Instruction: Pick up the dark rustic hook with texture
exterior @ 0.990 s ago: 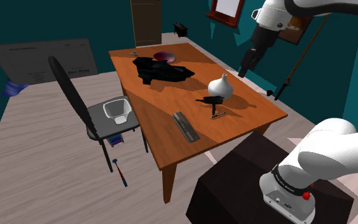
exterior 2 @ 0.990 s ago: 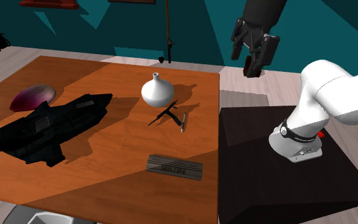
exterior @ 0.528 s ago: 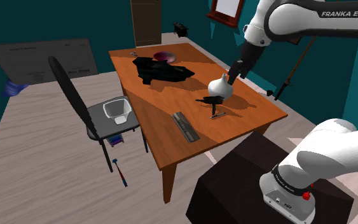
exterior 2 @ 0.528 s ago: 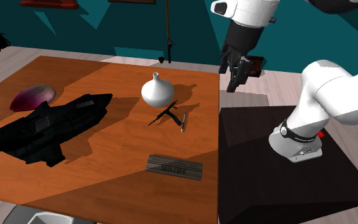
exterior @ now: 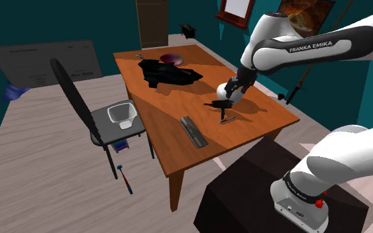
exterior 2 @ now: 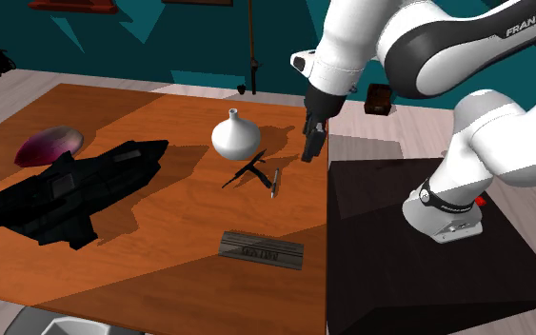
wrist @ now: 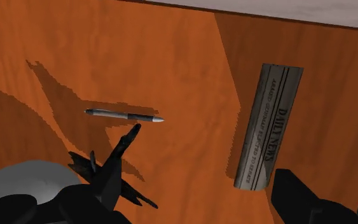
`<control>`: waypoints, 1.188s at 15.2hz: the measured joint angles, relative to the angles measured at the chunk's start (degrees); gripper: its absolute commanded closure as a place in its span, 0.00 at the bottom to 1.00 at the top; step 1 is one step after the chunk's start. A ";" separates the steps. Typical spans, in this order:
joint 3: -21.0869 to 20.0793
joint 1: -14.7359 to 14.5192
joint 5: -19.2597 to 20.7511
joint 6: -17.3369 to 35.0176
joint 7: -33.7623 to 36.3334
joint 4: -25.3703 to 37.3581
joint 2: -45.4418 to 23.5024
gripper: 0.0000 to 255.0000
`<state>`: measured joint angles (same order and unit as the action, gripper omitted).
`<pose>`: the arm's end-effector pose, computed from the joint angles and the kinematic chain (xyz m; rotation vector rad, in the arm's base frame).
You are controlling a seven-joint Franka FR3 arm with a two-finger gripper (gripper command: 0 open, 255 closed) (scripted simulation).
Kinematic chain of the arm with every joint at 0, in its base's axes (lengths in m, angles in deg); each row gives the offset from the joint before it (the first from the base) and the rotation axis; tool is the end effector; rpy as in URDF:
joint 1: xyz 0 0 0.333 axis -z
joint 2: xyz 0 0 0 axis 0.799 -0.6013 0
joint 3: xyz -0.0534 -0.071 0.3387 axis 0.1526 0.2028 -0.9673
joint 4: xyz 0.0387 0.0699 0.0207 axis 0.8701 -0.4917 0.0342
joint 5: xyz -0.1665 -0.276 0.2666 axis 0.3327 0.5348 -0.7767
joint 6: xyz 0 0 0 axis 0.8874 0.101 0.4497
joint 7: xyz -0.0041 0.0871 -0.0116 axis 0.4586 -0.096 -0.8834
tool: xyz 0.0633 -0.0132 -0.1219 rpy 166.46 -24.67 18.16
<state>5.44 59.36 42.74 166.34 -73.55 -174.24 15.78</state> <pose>0.3989 -0.0286 0.4249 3.0981 -0.2664 0.2431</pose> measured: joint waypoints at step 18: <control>-0.35 12.66 31.22 36.41 42.65 7.72 -39.39 0.00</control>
<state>5.09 72.01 73.96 202.75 -30.90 -166.52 -23.61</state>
